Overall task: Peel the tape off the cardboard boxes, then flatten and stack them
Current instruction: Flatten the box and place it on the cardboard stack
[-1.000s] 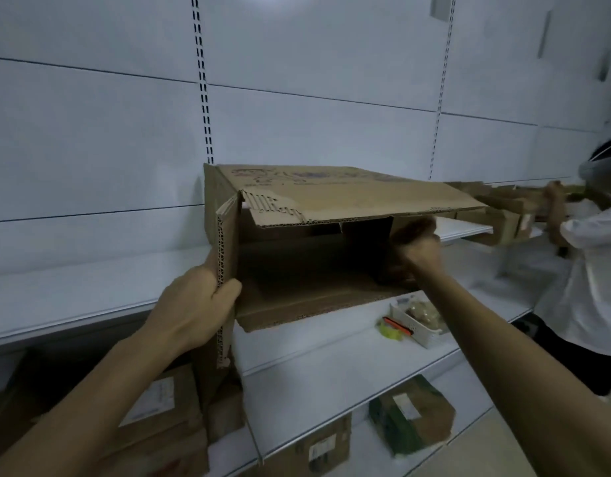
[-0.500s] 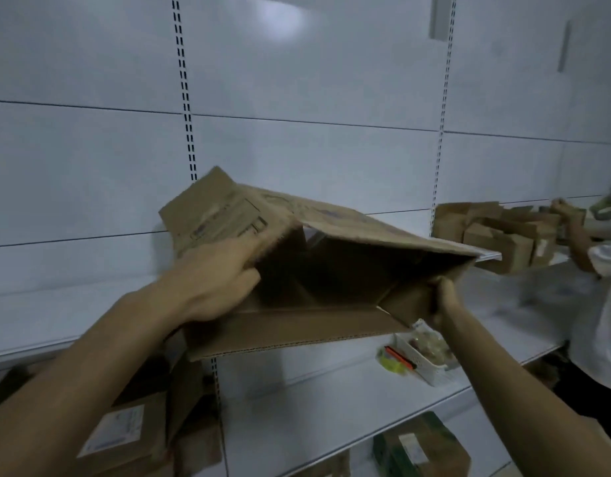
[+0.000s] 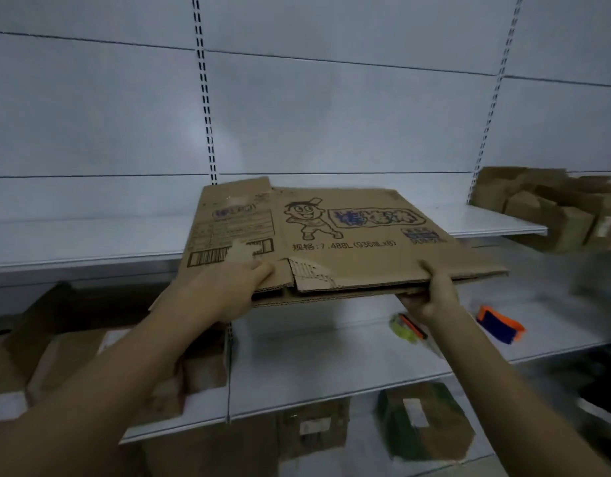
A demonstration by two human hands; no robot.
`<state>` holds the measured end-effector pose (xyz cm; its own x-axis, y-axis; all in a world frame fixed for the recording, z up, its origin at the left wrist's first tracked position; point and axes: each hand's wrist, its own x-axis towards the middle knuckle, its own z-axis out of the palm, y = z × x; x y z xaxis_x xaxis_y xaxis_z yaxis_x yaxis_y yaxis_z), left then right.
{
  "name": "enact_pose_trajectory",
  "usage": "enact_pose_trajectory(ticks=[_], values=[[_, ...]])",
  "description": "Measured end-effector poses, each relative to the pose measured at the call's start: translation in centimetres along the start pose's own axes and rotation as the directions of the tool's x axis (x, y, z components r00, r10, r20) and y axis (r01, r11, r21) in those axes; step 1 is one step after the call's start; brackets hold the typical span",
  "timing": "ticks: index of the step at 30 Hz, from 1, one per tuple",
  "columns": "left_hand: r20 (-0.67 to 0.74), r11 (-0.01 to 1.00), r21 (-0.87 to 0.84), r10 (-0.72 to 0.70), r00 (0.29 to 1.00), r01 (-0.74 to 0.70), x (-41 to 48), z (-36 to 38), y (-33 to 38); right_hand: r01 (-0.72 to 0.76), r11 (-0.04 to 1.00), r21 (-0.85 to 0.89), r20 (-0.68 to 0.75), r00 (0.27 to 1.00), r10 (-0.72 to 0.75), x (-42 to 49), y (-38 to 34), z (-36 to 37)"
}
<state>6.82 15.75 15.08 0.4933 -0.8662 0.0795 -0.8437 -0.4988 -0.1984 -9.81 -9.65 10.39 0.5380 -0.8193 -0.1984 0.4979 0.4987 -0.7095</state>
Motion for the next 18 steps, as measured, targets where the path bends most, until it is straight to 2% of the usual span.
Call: enact_pose_trajectory(ticks=[3,7,10,13,18], values=[[-0.053,1.000,-0.012,-0.021,0.998,0.020,-2.0,1.5,-2.3,-0.103,0.995,0.018,0.012,0.995,0.103,-1.6,1.4,0.5],[-0.120,0.991,0.076,-0.101,0.988,0.110,-6.6,3.5,-7.3,-0.170,0.985,0.041,0.073,0.983,0.166,-4.9,6.4,2.5],[-0.117,0.967,-0.030,-0.256,0.959,0.255,-10.8,3.5,-10.0,-0.246,0.967,0.059,0.153,0.960,0.235,-7.7,10.4,5.3],[-0.197,0.949,-0.050,-0.315,0.928,0.312,-14.8,3.1,-11.3,-0.328,0.944,0.034,0.218,0.924,0.313,-10.7,14.4,9.3],[-0.174,0.904,0.116,-0.390,0.904,0.412,-18.7,3.9,-13.9,-0.447,0.892,-0.059,0.230,0.864,0.448,-16.3,21.6,16.8]])
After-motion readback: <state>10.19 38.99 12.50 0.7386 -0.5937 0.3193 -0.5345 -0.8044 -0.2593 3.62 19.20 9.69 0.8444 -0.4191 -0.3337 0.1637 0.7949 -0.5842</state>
